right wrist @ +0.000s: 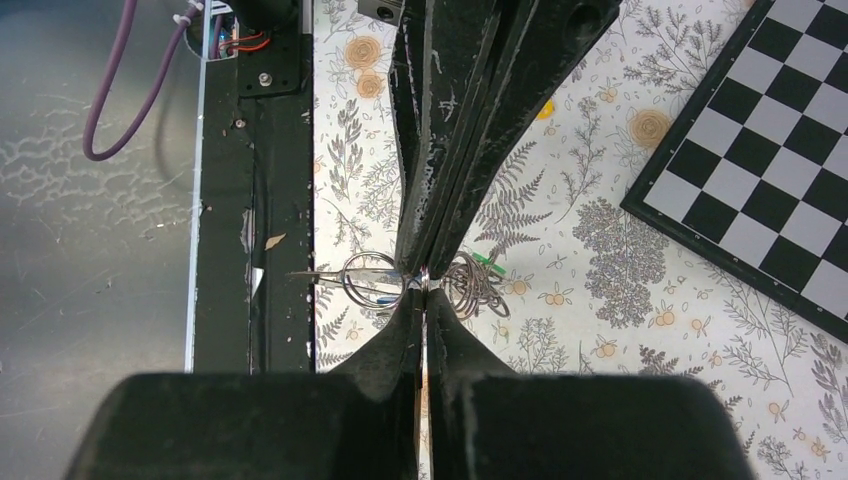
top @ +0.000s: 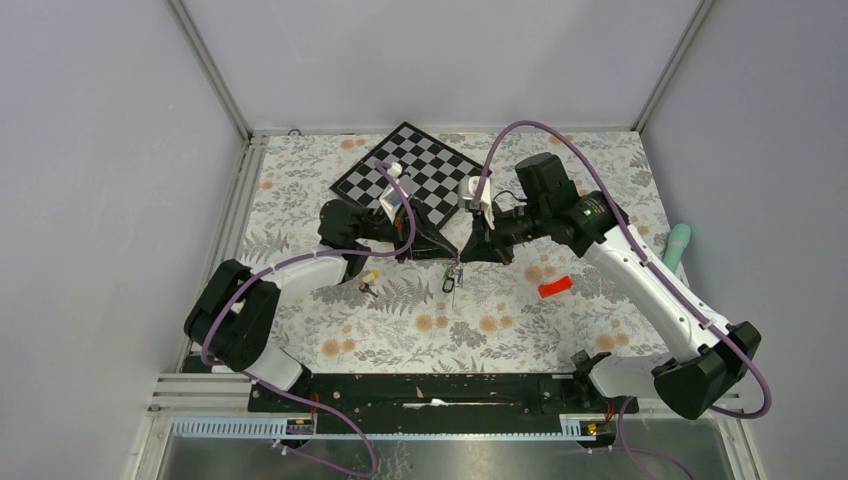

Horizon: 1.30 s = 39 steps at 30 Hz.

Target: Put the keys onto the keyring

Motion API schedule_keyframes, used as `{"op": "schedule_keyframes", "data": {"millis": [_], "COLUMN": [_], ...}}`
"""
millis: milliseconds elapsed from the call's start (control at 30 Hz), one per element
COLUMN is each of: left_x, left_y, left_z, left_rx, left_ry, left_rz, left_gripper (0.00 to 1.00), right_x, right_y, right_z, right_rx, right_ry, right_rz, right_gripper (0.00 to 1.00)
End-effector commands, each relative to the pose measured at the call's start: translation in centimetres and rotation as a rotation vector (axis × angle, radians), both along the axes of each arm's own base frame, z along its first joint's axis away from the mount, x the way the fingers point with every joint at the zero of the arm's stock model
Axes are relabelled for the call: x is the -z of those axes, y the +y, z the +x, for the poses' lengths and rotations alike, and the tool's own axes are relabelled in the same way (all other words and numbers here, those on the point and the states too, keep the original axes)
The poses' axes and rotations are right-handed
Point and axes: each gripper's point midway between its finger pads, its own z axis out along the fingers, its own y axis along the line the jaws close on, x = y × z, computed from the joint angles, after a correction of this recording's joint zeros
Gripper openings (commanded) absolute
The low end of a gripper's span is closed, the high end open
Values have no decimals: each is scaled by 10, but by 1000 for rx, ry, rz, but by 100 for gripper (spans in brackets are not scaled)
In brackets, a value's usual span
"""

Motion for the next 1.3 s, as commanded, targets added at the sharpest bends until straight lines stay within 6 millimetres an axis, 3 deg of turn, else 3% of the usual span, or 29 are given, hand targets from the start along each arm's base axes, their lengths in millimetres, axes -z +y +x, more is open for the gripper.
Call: {"op": "schedule_keyframes", "data": {"millis": [0, 233, 367, 500, 867, 1133, 1267], "left_x": [-11, -4, 8, 12, 0, 2, 6], "left_y": [1, 1, -3, -7, -11, -15, -16], "left_z": [-1, 33, 47, 47, 24, 24, 24], "left_rx": [-1, -55, -79, -74, -17, -20, -20], "left_ry": [-90, -119, -146, -154, -124, -109, -104], "left_rz": [-40, 55, 140, 146, 52, 55, 58], "left_gripper": [0, 32, 39, 44, 46, 33, 33], "right_x": [-9, 2, 2, -2, 4, 4, 4], "right_y": [-6, -19, -22, -21, -17, -14, -13], "right_z": [12, 18, 22, 26, 30, 30, 29], "right_rx": [30, 71, 78, 84, 82, 84, 86], "right_ry": [-86, -119, -119, -139, -127, -125, -124], "right_rz": [-31, -196, -260, -293, -358, -353, -347], "right_gripper": [0, 0, 0, 0, 0, 0, 0]}}
